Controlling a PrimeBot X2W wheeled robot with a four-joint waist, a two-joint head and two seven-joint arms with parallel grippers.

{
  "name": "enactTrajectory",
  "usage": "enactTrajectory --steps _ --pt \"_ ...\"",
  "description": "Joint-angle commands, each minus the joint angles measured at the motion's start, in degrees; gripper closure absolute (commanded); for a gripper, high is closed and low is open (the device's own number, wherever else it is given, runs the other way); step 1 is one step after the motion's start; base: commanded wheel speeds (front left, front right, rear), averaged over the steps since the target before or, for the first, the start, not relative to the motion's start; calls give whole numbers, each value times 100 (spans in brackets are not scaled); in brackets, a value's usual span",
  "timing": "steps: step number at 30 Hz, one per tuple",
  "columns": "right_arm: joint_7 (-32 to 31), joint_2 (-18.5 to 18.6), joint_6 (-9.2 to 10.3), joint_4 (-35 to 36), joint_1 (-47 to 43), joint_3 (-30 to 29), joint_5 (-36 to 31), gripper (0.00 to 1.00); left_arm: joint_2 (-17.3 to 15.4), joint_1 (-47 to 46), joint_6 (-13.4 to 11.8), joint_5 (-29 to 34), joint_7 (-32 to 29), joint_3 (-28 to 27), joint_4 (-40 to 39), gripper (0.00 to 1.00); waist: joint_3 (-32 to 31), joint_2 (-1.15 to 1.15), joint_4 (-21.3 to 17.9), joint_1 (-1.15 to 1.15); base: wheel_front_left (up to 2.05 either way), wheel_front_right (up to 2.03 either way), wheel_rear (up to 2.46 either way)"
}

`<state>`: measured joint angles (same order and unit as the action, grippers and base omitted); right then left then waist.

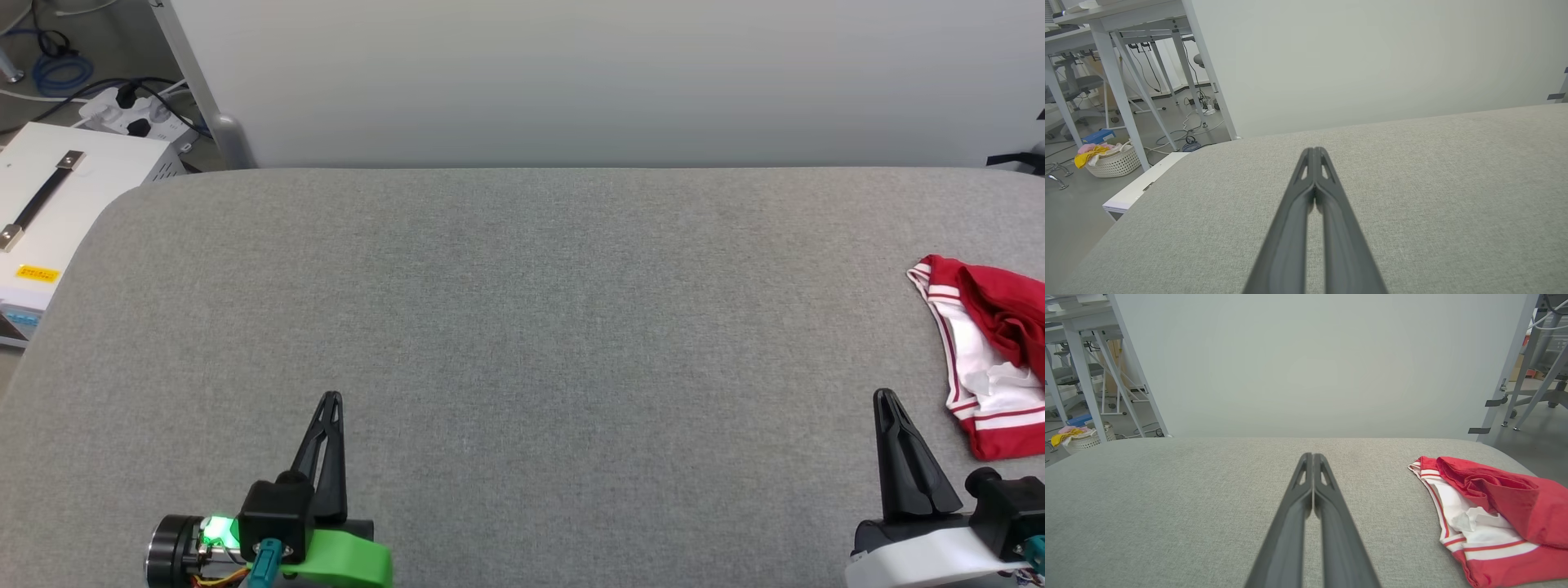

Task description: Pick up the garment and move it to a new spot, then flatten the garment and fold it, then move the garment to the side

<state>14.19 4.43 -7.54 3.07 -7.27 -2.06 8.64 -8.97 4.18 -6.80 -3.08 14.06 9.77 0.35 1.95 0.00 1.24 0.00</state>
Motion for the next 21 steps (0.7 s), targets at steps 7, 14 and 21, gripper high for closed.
enactTrajectory --steps 7,14,21 --pt "-102 -16 1 -28 75 15 -90 100 62 -40 71 32 -101 -86 -4 100 -12 0 -7 0 0 0 0" --pt "-185 -25 1 -46 115 27 -138 100 96 -64 109 50 -183 -141 -6 100 -23 0 -15 0 0 0 0" --pt "-267 -34 1 -63 156 39 -186 100 130 -88 147 67 -264 -197 -8 100 -35 0 -22 0 0 0 0"
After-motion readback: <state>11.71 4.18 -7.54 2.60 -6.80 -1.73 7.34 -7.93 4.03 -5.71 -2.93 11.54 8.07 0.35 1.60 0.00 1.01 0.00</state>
